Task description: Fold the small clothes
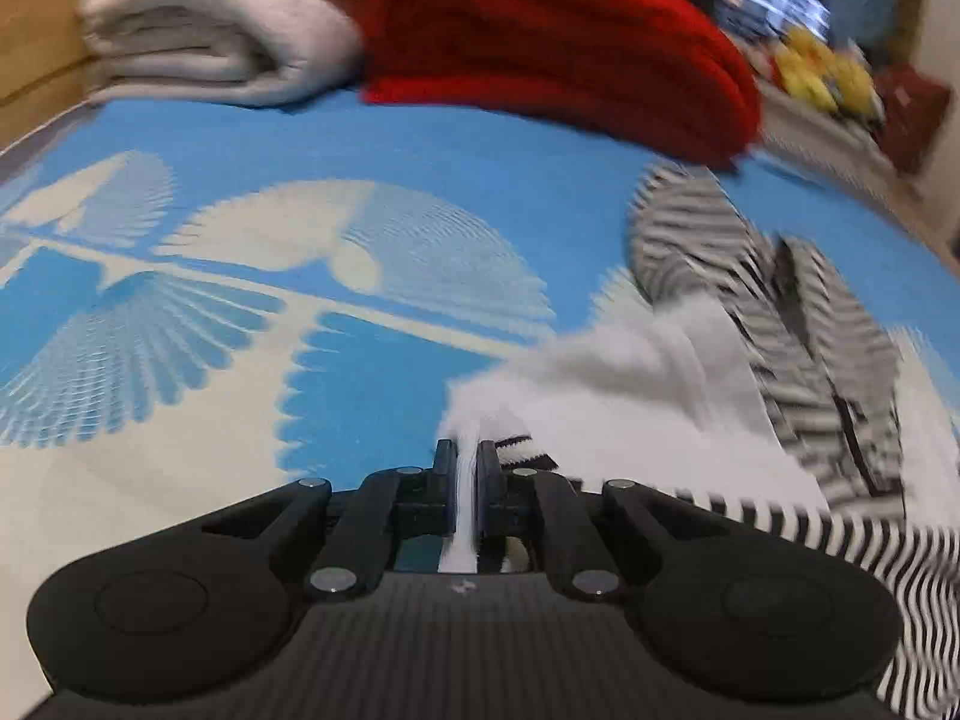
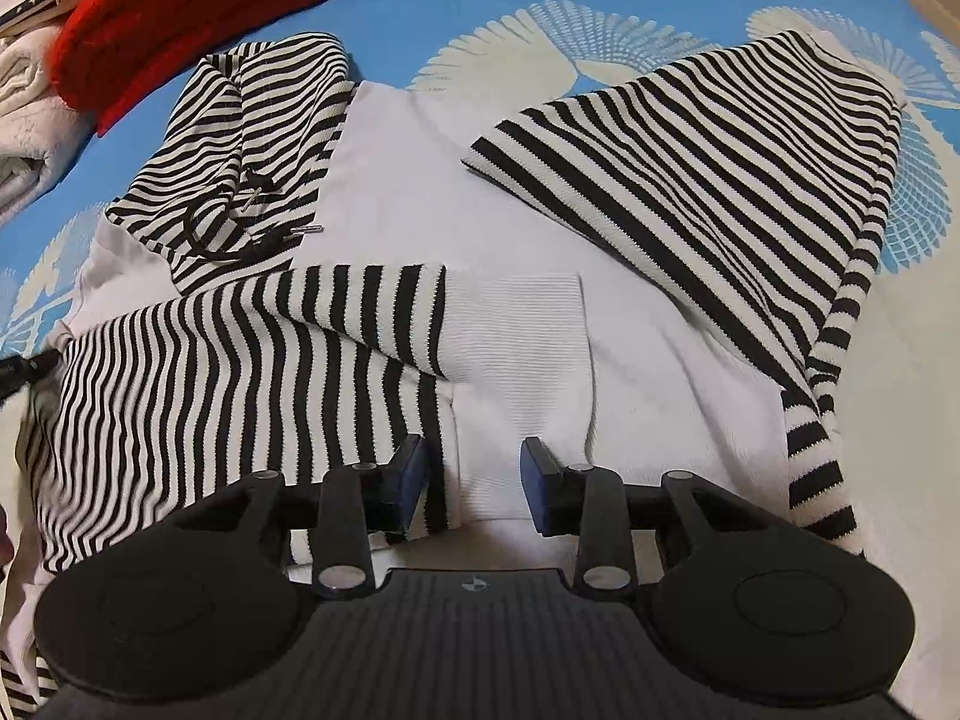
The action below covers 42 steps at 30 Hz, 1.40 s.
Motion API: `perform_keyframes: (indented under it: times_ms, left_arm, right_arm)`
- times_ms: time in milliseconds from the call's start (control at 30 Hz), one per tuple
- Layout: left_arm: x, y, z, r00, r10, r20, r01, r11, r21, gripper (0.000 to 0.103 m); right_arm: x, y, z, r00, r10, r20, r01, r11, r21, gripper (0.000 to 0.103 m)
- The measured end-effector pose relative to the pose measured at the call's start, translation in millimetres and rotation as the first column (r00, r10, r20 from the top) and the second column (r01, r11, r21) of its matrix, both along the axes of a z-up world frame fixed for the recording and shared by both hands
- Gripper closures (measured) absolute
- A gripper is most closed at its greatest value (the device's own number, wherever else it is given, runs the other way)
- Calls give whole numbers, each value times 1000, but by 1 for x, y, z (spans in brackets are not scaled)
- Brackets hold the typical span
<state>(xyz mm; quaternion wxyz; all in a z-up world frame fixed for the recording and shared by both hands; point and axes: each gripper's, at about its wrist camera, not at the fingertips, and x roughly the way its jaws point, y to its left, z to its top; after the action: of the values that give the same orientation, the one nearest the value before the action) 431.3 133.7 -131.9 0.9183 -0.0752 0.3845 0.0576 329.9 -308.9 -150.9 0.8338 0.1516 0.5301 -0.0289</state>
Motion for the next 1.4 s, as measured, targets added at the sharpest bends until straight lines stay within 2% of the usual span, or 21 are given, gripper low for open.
perform_keyframes:
  times_ms: [67, 200, 267, 333, 400, 467, 533, 600, 633, 667, 733, 767, 833, 867, 933, 1000, 1067, 1133, 1200, 1267, 1400]
  left_arm:
    - [-2, 4, 4, 998, 59, -18, -59, 998, 5, 71]
    - [-23, -4, 43, 995, 84, -62, -85, 996, -15, 70]
    - [-44, -15, 66, 991, 86, -106, -92, 994, -59, 71]
    - [-66, -27, 79, 988, 50, -149, -68, 991, -113, 71]
    - [-91, -40, 85, 982, 67, -175, -87, 990, -111, 72]
    - [-109, -53, 79, 984, 46, -172, -64, 993, -101, 72]
    - [-117, -62, 59, 981, 24, -192, -36, 998, -56, 72]
    - [-110, -67, 25, 947, 42, -319, -33, 999, 33, 72]
    - [-108, -68, 12, 937, 39, -348, -26, 999, 43, 72]
    - [-110, -69, 6, 943, 30, -332, -11, 998, 57, 68]
    - [-110, -72, 13, 937, 30, -348, 2, 996, 91, 67]
    - [-112, -71, 23, 940, 32, -340, -9, 998, 70, 67]
    - [-114, -73, 44, 965, 23, -263, -17, 1000, 25, 67]
    - [-114, -78, 52, 973, -8, -232, 13, 1000, 22, 65]
    - [-111, -90, 55, 976, -63, -210, 74, 996, 43, 59]
    - [-106, -98, 43, 959, -99, -264, 116, 992, 48, 49]
    - [-103, -101, 30, 929, -108, -354, 127, 991, 31, 50]
    - [-103, -104, 40, 942, -103, -320, 120, 992, 34, 50]
    - [-105, -112, 63, 959, -149, -241, 163, 986, 38, 48]
    - [-107, -122, 78, 966, -190, -175, 204, 977, 67, 41]
    - [-109, -137, 81, 964, -216, -158, 238, 961, 141, 38]
  right_arm:
    - [1, 0, 1, 1000, 2, -4, -2, 1000, 2, 68]
    - [1, 0, 2, 1000, -2, -13, 3, 1000, 2, 68]
    - [2, -1, 2, 1000, -11, -17, 11, 1000, 9, 68]
    - [2, -1, 3, 1000, -16, -18, 17, 1000, 12, 68]
    - [0, -2, 4, 1000, -25, -18, 26, 1000, 14, 68]
    - [-2, -2, 6, 999, -39, -15, 39, 999, 15, 68]
    - [-5, -4, 10, 998, -57, -2, 57, 998, 8, 68]
    - [-10, -6, 15, 996, -80, 31, 80, 997, 7, 68]
    - [-13, -6, 18, 995, -82, 54, 82, 997, 7, 68]
    - [-14, -6, 20, 995, -75, 70, 75, 997, -1, 67]
    - [-15, -1, 18, 997, -42, 70, 46, 998, -52, 67]
    - [-16, 1, 15, 998, -28, 51, 32, 996, -77, 67]
    - [-17, 1, 8, 999, -31, 12, 32, 994, -107, 67]
    - [-17, 0, 7, 999, -38, 12, 39, 993, -109, 67]
    - [-16, 0, 8, 999, -27, 18, 29, 992, -125, 67]
    - [-16, -2, 7, 1000, -29, 8, 29, 989, -145, 67]
    - [-18, -8, 8, 998, -59, 1, 59, 989, -137, 67]
    - [-20, -14, 17, 996, -79, 34, 83, 990, -117, 67]
    - [-21, -17, 28, 994, -68, 83, 78, 990, -116, 67]
    - [-23, -20, 40, 990, -52, 131, 69, 989, -131, 67]
    - [-29, -32, 56, 981, -43, 190, 67, 991, -117, 67]
